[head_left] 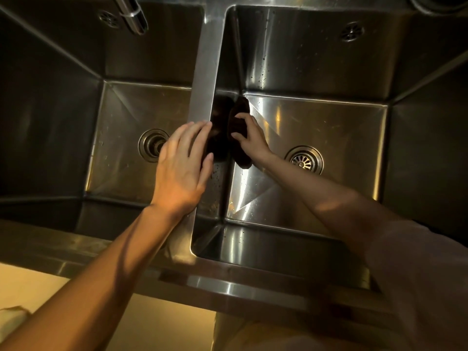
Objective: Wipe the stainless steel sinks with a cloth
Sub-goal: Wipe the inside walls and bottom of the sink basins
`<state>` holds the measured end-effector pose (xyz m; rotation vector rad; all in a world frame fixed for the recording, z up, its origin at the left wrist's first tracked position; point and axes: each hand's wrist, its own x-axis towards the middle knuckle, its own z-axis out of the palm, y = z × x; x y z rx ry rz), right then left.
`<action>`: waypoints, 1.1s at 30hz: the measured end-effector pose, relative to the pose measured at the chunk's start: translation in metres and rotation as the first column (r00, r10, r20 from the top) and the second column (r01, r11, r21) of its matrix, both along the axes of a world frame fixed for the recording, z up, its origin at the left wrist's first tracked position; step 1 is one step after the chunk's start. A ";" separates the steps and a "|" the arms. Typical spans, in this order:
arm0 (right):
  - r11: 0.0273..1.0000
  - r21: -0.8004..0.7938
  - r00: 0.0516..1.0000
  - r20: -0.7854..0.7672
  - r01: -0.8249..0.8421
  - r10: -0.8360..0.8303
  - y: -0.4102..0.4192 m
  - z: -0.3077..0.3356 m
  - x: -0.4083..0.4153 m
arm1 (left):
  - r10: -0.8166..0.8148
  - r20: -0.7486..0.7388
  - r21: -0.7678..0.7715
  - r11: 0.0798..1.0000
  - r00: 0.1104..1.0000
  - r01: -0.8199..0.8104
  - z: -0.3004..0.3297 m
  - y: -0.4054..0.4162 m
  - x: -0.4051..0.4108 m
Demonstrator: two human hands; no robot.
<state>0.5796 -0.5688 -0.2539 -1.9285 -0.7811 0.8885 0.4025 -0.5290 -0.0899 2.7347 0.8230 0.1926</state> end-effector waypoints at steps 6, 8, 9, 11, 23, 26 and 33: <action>0.955 0.296 1.000 -0.009 0.022 -0.020 -0.020 0.079 -0.020 | -0.006 -0.018 0.002 1.000 1.000 0.006 0.001 -0.002 0.000; 0.930 0.366 1.000 -0.004 0.021 -0.021 -0.026 0.101 -0.024 | -0.003 -0.027 0.001 1.000 1.000 0.003 0.002 -0.002 0.001; 0.918 0.397 1.000 0.007 0.017 -0.021 -0.029 0.108 -0.026 | -0.006 -0.034 0.002 1.000 0.999 0.006 0.002 -0.002 0.000; 0.904 0.427 0.999 0.034 -0.002 -0.014 -0.031 0.113 -0.029 | -0.006 -0.045 0.003 1.000 0.999 0.006 0.002 -0.002 0.000; 0.996 -0.031 0.997 0.003 -0.079 0.079 -0.009 -0.002 -0.019 | -0.009 -0.007 -0.015 1.000 1.000 0.008 0.002 -0.001 -0.002; 0.991 -0.110 0.996 -0.040 -0.082 0.078 -0.008 -0.019 -0.018 | -0.002 -0.006 -0.009 1.000 1.000 0.002 0.000 0.000 -0.002; 0.997 -0.072 0.996 -0.083 0.007 -0.013 -0.006 0.001 -0.014 | -0.008 0.005 0.003 1.000 1.000 0.008 0.000 0.000 -0.001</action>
